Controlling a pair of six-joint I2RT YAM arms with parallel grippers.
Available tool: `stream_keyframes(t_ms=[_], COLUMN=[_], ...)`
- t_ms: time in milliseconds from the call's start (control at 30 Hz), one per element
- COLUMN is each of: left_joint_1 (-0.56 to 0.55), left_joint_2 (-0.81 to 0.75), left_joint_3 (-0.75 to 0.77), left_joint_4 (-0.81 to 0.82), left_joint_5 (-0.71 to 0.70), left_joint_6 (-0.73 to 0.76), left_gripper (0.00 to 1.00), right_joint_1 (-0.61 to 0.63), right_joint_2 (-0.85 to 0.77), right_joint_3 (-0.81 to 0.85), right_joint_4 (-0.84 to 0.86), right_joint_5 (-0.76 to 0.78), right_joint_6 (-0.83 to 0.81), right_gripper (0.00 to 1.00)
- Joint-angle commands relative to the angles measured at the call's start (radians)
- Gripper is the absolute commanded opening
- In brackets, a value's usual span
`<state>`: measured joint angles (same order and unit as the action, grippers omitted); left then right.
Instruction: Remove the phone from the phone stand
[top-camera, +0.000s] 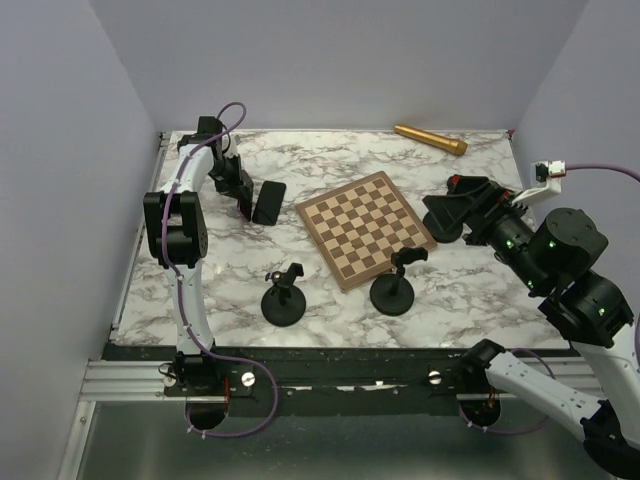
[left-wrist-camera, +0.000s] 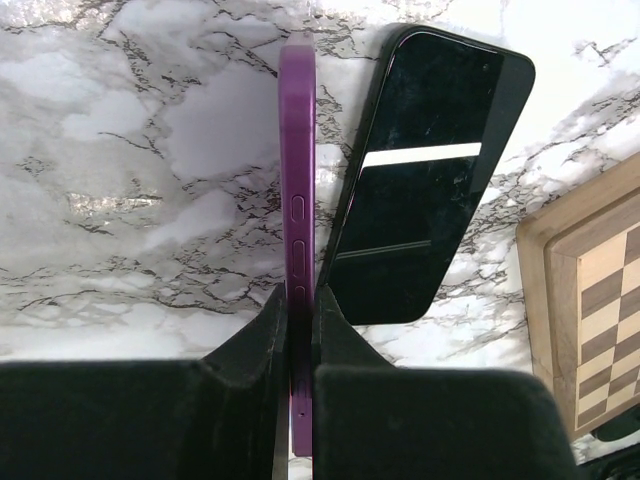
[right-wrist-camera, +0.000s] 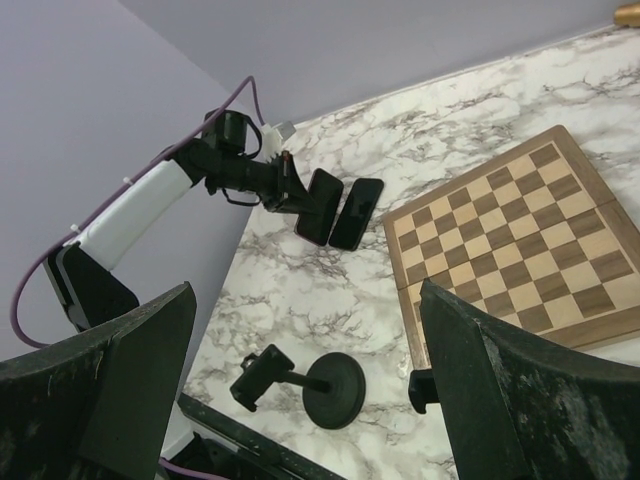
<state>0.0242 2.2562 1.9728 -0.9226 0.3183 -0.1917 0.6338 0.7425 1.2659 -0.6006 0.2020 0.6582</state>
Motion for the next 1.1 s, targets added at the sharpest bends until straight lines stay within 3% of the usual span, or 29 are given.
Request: stream_keyframes(t_ms=[0,167,367,600,700,733,800,1067], left_joint_1=[0.005,0.006,0.008,0.01,0.01,0.01,0.01,0.009], left_joint_2=[0.012,0.017,0.017,0.016,-0.007,-0.019,-0.039,-0.082], left_joint_3=[0.043,0.052,0.049,0.06,0.055,0.044,0.031,0.007], left_joint_4=[-0.02,-0.03,-0.03,-0.047,-0.044,-0.035,-0.024,-0.013], left_joint_5=[0.053,0.057,0.062,0.032,-0.007,-0.01,-0.016,-0.05], left_joint_6=[0.0,0.007,0.001,-0.007,-0.014,-0.015,-0.018,-0.022], left_gripper=[0.12,0.19,0.35,0.39,0.56,0.66,0.74,0.84], right_joint_1=[0.004,0.004,0.005,0.004,0.005,0.005,0.004,0.004], right_joint_2=[-0.01,-0.008,-0.017,-0.011,-0.003,0.001,0.003,0.101], right_joint_3=[-0.013,-0.01,-0.018,-0.001,-0.008,-0.011,-0.026,-0.052], right_joint_4=[-0.007,0.0,0.005,-0.006,-0.022,-0.03,-0.048,-0.169], right_joint_5=[-0.016,-0.015,-0.023,-0.018,-0.006,0.001,0.018,0.083], right_joint_6=[0.018,0.018,0.032,0.028,0.024,0.021,0.019,0.021], right_gripper=[1.0,1.0,1.0,0.99,0.99,1.0,0.99,1.0])
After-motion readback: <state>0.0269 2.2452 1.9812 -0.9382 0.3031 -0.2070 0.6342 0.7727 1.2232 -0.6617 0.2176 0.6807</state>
